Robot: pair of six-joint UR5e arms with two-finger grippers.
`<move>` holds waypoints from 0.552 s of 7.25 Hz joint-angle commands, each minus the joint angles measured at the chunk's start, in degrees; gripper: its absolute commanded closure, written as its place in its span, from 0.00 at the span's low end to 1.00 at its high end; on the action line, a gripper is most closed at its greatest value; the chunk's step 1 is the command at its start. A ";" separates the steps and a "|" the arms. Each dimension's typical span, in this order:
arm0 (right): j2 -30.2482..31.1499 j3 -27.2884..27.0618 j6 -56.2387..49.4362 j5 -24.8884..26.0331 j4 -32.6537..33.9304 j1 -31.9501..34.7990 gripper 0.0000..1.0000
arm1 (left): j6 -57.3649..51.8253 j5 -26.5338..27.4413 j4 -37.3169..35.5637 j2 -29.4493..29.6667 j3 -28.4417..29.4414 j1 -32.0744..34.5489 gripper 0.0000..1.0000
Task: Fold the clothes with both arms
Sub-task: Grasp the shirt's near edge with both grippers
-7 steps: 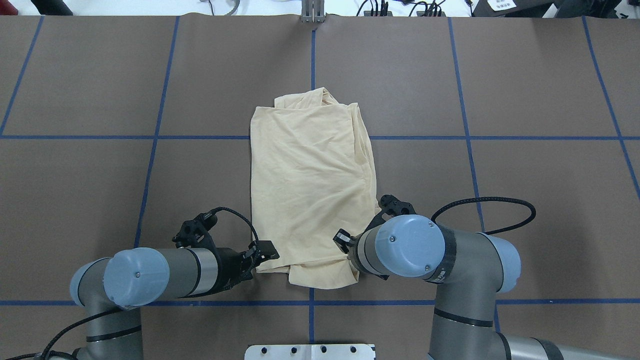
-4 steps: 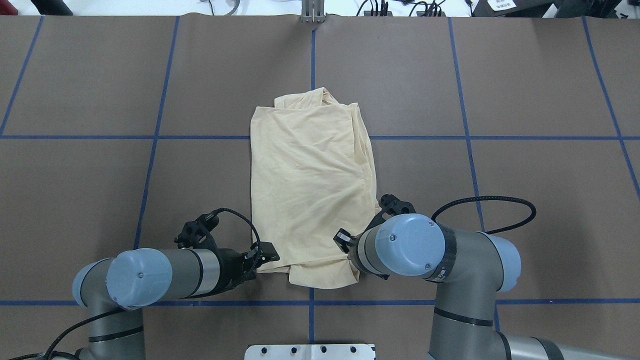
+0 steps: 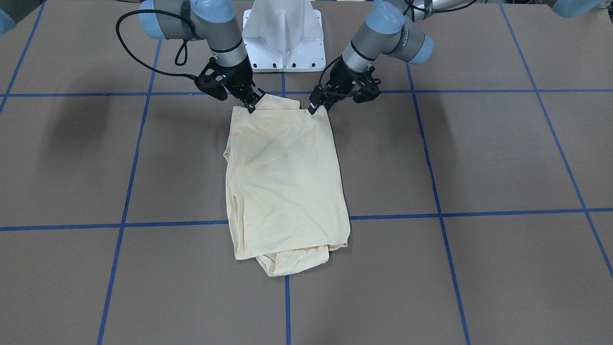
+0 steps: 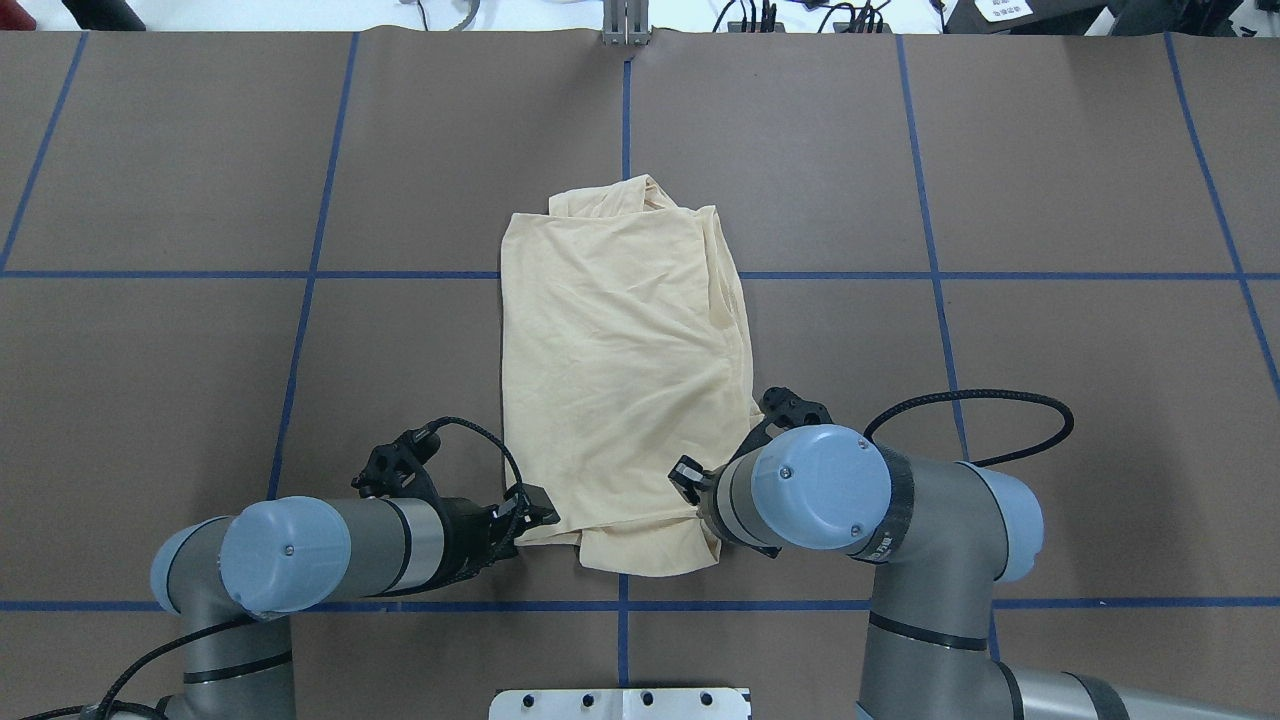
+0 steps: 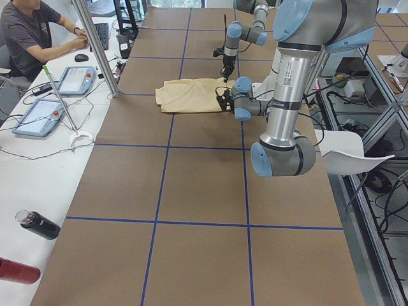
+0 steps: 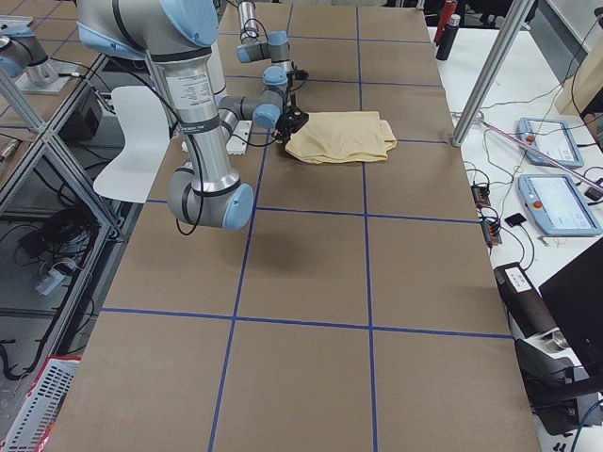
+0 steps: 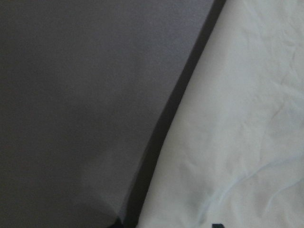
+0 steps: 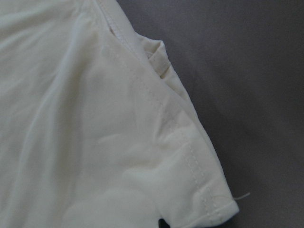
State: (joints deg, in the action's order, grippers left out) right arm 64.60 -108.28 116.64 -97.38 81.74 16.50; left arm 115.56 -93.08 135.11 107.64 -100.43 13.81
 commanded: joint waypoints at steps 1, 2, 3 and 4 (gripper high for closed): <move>0.00 0.09 -0.01 0.00 0.00 0.02 1.00 | 0.11 0.00 -0.02 0.12 0.23 -0.01 0.49; 0.35 0.00 -0.01 0.00 0.00 0.02 1.00 | 0.11 0.00 -0.02 0.12 0.23 -0.01 0.80; 0.36 0.00 -0.01 -0.09 0.00 0.02 1.00 | 0.02 -0.08 -0.02 0.03 0.15 -0.01 1.00; 0.44 0.00 -0.01 -0.09 0.00 0.02 1.00 | 0.02 -0.26 -0.02 0.03 0.06 0.07 1.00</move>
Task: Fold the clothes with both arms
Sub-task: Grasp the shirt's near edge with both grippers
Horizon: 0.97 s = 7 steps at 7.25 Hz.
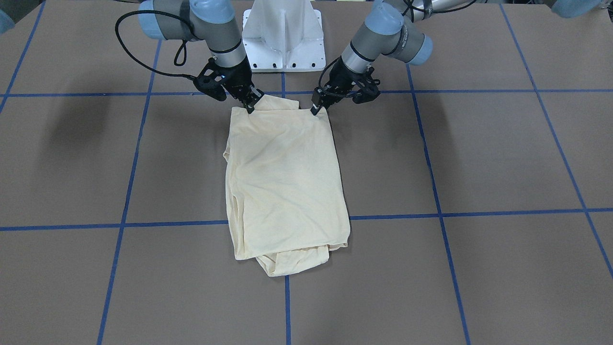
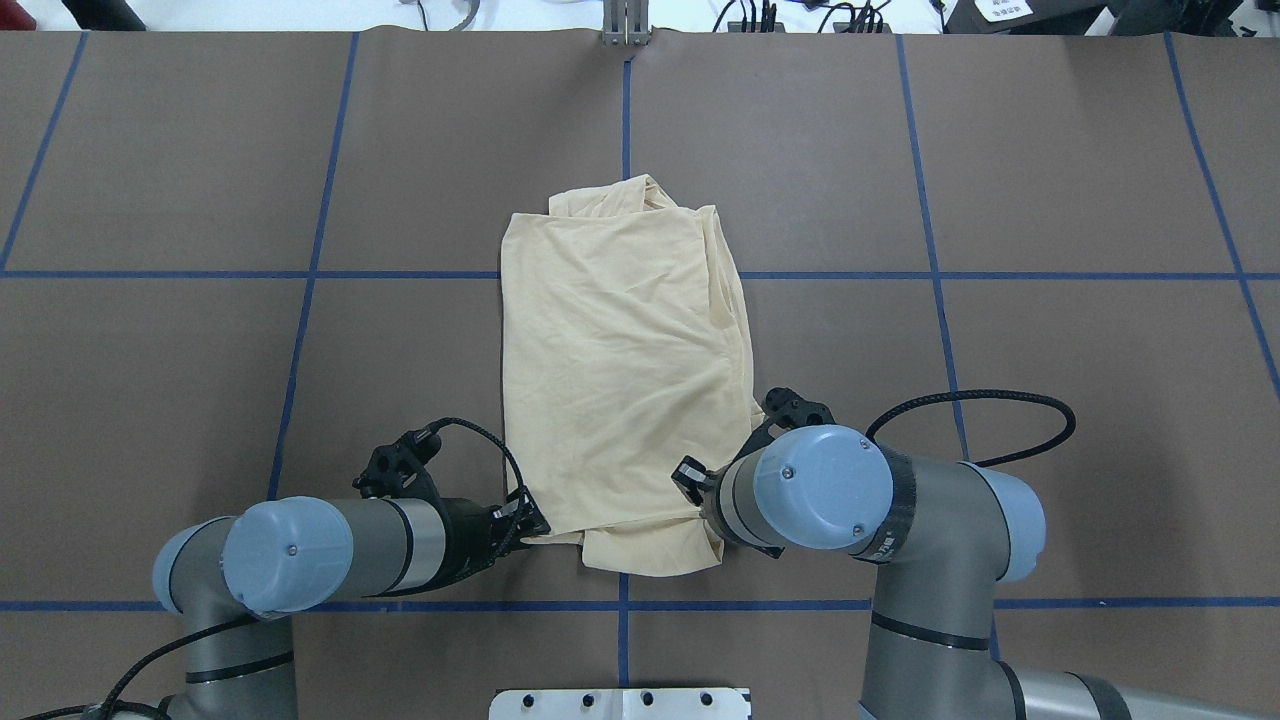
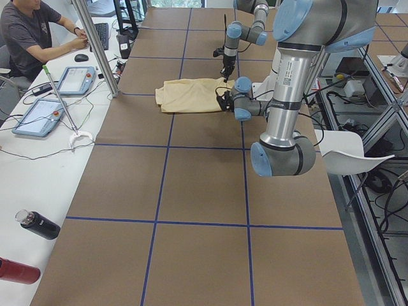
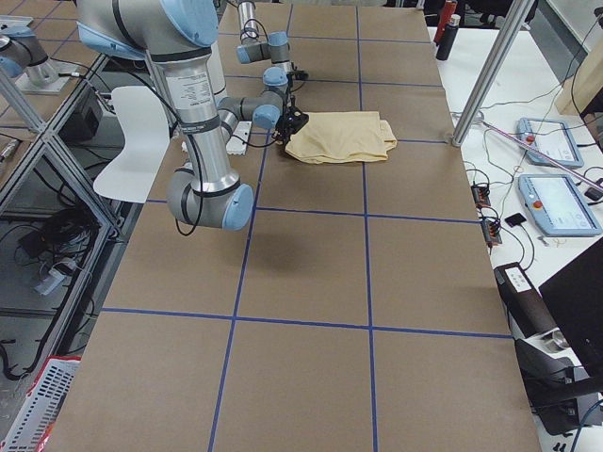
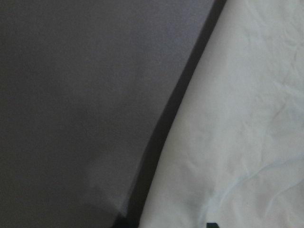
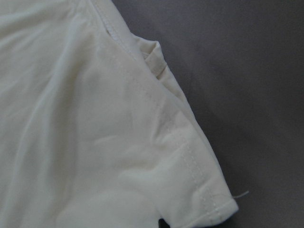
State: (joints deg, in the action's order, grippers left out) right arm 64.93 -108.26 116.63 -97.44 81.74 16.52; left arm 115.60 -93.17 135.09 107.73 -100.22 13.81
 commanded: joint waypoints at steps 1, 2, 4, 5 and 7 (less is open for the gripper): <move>0.10 -0.02 0.00 -0.03 0.00 0.09 1.00 | -0.20 -0.43 0.00 -0.06 -0.50 0.08 1.00; 0.28 -0.28 0.00 -0.73 0.00 0.26 1.00 | -0.38 -0.69 0.00 -0.06 -1.02 0.08 1.00; 1.68 -1.68 0.09 -1.61 0.00 0.26 1.00 | -0.82 -0.78 0.00 -0.58 -1.73 -0.01 1.00; 3.69 -3.95 0.17 -2.48 0.26 0.18 1.00 | -0.82 -0.96 0.00 -0.76 -3.12 -0.44 1.00; 3.97 -7.73 0.18 -7.48 6.73 -0.87 1.00 | -0.91 -2.28 -0.09 -1.81 -6.64 -2.46 1.00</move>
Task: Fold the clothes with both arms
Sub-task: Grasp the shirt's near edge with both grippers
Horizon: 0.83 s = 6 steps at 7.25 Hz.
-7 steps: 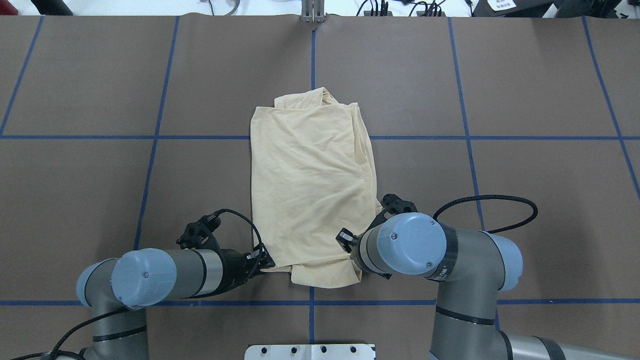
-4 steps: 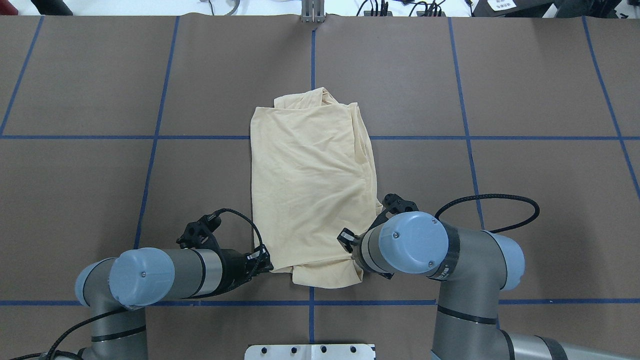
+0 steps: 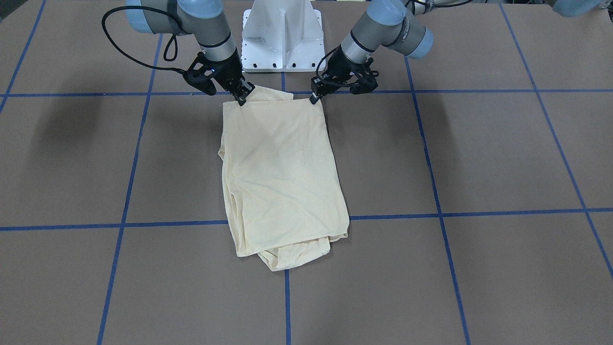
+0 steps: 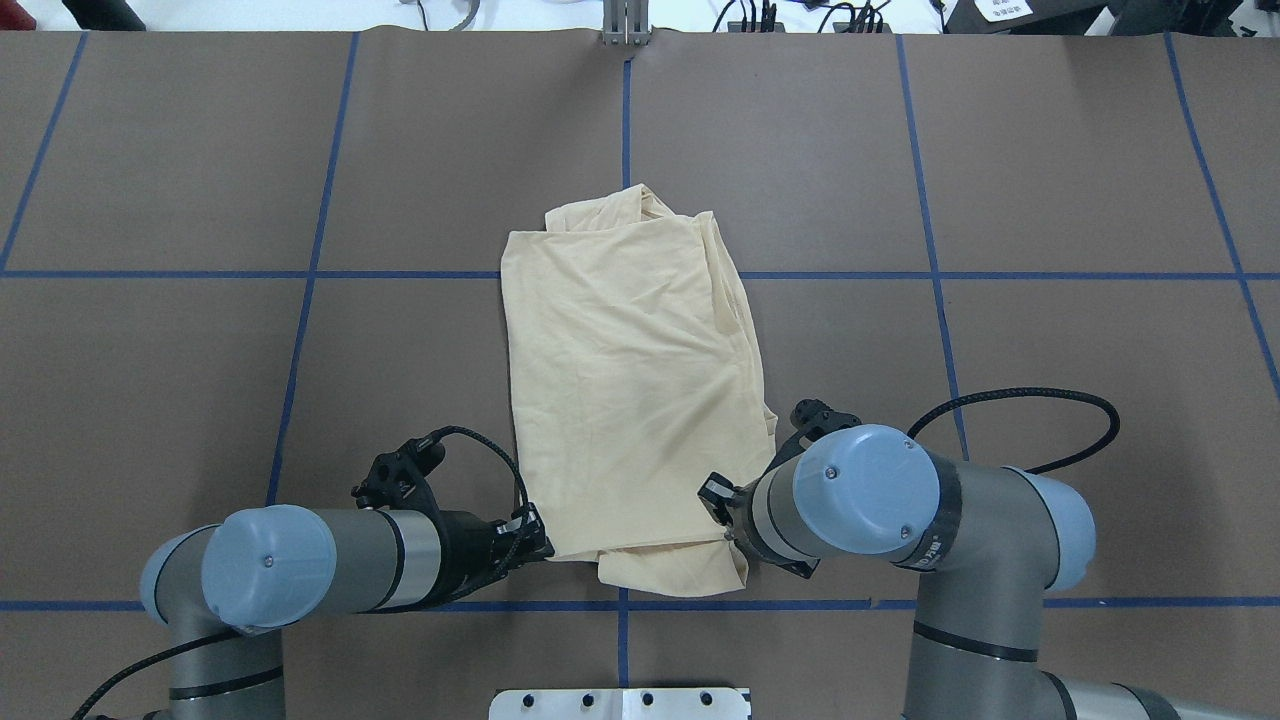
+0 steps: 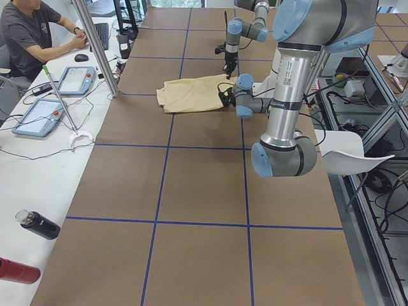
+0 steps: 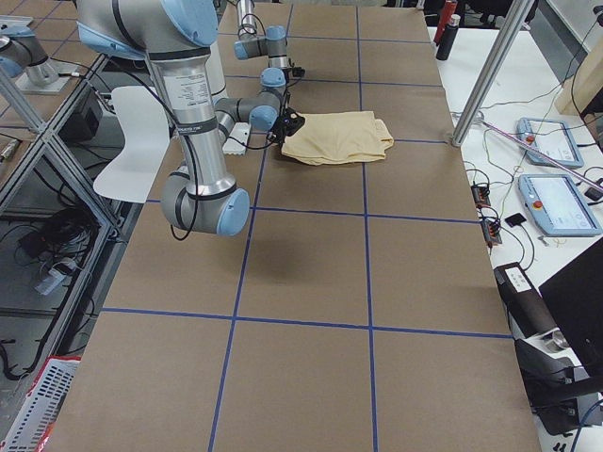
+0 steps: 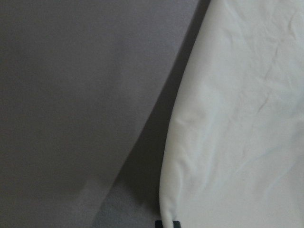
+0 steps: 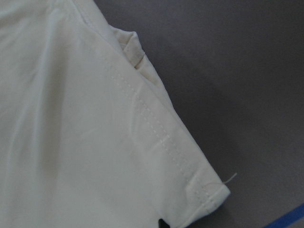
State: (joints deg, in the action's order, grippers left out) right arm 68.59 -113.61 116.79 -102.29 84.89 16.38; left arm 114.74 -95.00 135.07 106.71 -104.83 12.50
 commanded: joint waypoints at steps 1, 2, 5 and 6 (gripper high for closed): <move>0.41 -3.62 0.10 -3.61 4.49 -1.87 1.00 | -0.13 -0.63 -0.07 -3.93 -5.70 -2.82 1.00; 0.41 -3.64 0.19 -4.32 4.50 -2.84 1.00 | -0.13 -0.54 -0.42 -6.75 -9.48 -4.49 1.00; -0.82 -3.28 -0.25 -5.38 3.71 2.21 1.00 | -0.22 -2.98 -3.40 -6.34 -10.75 -3.99 1.00; -2.04 -3.46 -0.34 -5.55 3.71 5.55 1.00 | -0.57 -3.09 -5.93 -4.16 -10.83 -1.89 1.00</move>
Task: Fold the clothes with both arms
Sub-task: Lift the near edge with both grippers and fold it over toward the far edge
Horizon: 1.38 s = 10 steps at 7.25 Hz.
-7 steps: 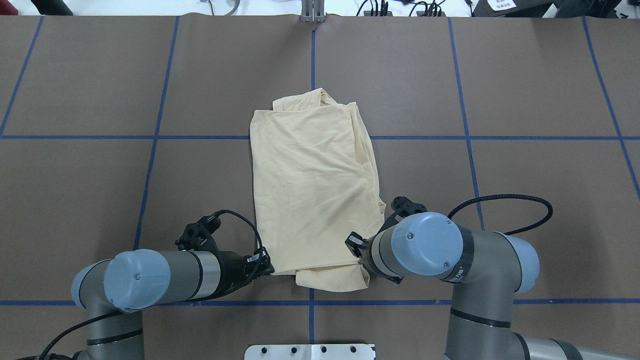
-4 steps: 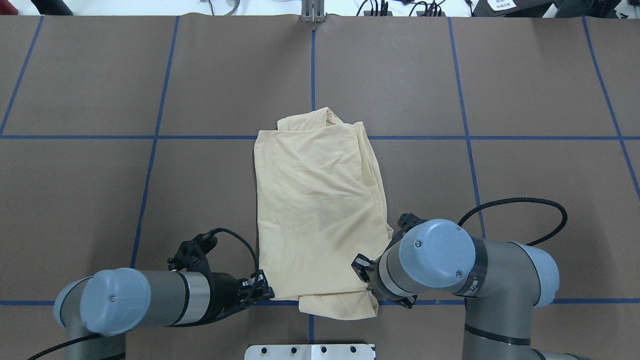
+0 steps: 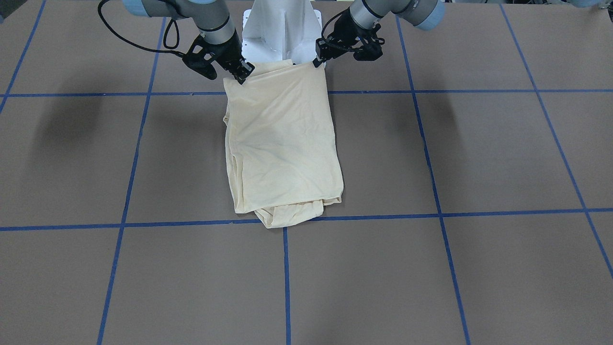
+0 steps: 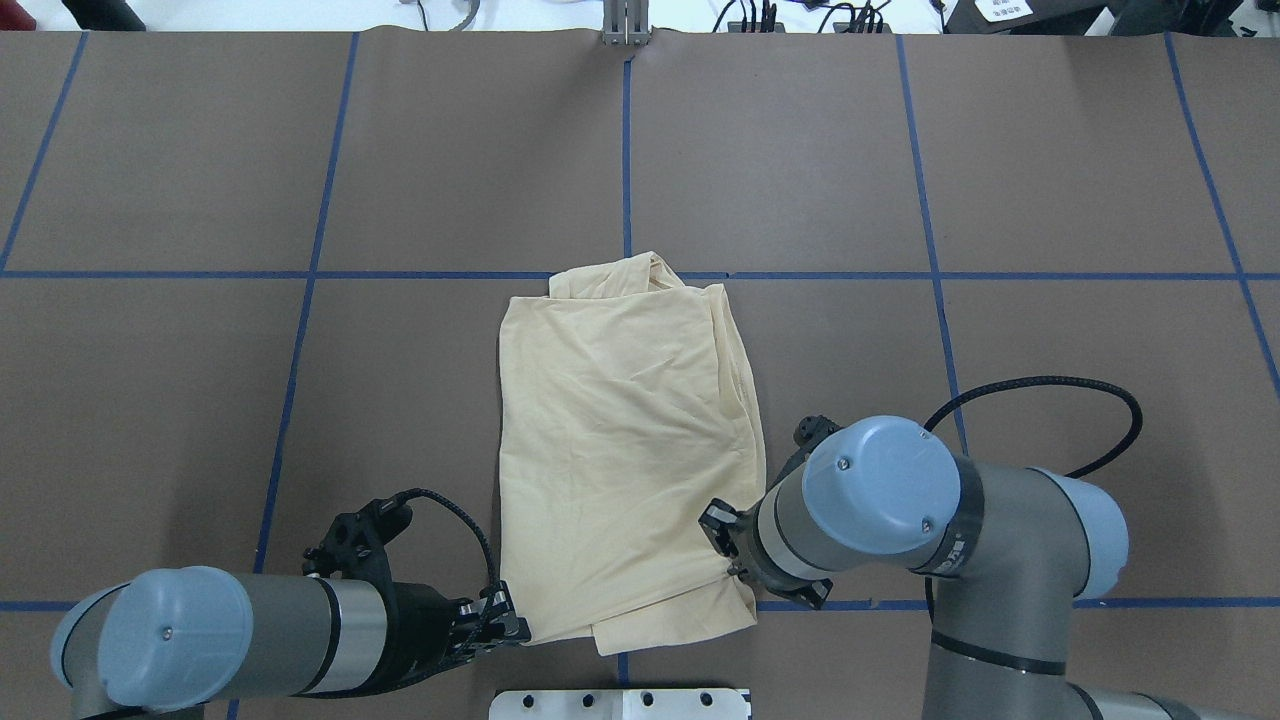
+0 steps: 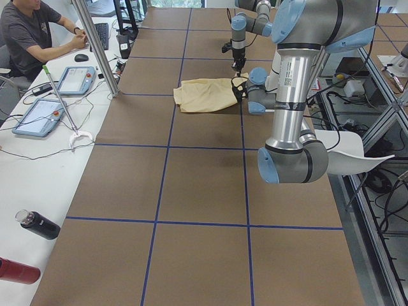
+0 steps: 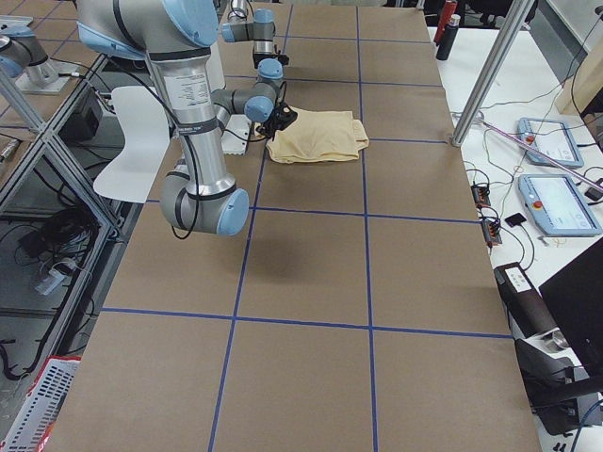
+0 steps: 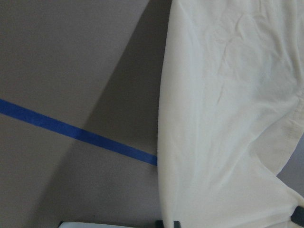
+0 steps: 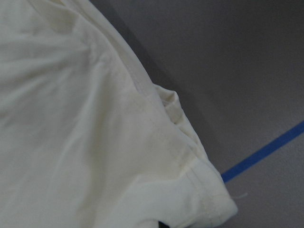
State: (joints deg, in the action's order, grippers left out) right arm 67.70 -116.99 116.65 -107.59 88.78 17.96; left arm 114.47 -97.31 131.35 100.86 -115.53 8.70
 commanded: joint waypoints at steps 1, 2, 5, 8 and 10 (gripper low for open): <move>-3.35 0.09 -1.33 0.10 -0.18 6.88 1.00 | -3.08 -2.60 -6.15 5.71 -0.23 5.24 1.00; -5.46 0.09 -1.78 0.88 -0.18 9.18 1.00 | -4.76 -6.97 -10.98 10.02 -0.23 10.41 1.00; -7.23 1.58 -8.88 1.94 -0.44 14.98 1.00 | -10.82 -13.34 -13.31 11.55 0.12 20.98 1.00; -12.33 11.05 -11.26 3.00 -3.58 18.42 1.00 | -16.02 -16.42 -12.53 14.78 7.38 26.88 1.00; -12.51 17.20 -11.62 3.09 -9.39 18.87 1.00 | -16.12 -16.25 -8.69 17.70 14.68 26.89 1.00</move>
State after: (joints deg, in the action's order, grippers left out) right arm 55.53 -103.57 105.49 -104.64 82.51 36.48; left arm 98.61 -113.58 119.98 117.02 -105.10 35.33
